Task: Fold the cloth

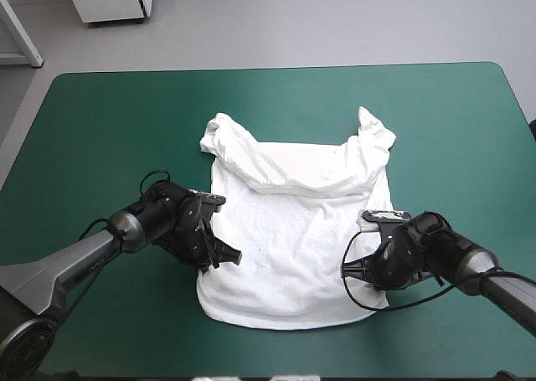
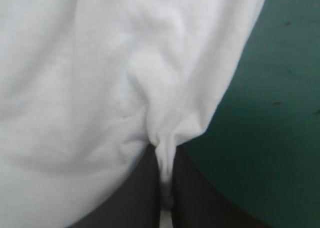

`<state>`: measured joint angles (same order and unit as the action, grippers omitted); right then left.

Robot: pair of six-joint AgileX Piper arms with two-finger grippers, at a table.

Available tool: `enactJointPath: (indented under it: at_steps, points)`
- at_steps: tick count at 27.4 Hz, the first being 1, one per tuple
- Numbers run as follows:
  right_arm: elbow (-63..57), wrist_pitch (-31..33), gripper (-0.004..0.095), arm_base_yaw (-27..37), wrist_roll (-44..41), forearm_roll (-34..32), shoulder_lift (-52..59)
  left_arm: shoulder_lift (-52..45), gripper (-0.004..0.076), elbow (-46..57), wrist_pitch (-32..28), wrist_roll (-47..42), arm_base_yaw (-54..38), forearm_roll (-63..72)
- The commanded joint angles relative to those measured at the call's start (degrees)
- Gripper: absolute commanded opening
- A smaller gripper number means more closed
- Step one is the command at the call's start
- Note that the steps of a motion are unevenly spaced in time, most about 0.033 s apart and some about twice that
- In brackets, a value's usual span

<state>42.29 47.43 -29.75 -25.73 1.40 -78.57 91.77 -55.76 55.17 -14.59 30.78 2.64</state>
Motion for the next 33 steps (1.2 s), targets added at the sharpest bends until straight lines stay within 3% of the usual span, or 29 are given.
enactJointPath:
  at_steps: [1,10,18,22,23,27,29,33]
  points:
    - [-0.7,0.1,-0.0017,-0.1,0.5,-0.9,1.7,-1.4,-0.0008,-0.8,-4.1,-0.3,0.5,1.1]
    - [13.9,10.2,-0.0017,-0.1,3.3,-6.1,12.8,-11.6,-0.0010,-10.3,2.6,-0.3,0.4,1.1]
    - [37.7,19.0,-0.0017,-0.1,6.9,-11.6,15.3,-19.7,-0.0010,-30.9,9.0,0.9,0.4,-0.4]
    - [50.1,19.1,-0.0017,-0.1,10.1,-13.0,15.2,-20.6,-0.0010,-43.3,11.4,2.5,0.4,-2.6]
    - [56.4,19.1,-0.0017,-0.1,11.1,-13.9,15.2,-20.6,-0.0010,-50.1,11.5,4.1,0.4,-3.5]
    - [67.0,18.8,-0.0016,-0.1,13.6,-14.3,15.0,-20.6,-0.0010,-61.9,10.3,5.9,0.4,-4.2]
    - [76.4,18.8,-0.0014,-0.1,17.4,-11.8,14.4,-20.6,-0.0010,-70.5,7.3,7.2,0.4,-3.6]
    - [86.1,18.8,-0.0011,-0.1,19.1,-8.5,12.8,-20.6,-0.0010,-77.7,2.8,10.3,0.4,1.6]
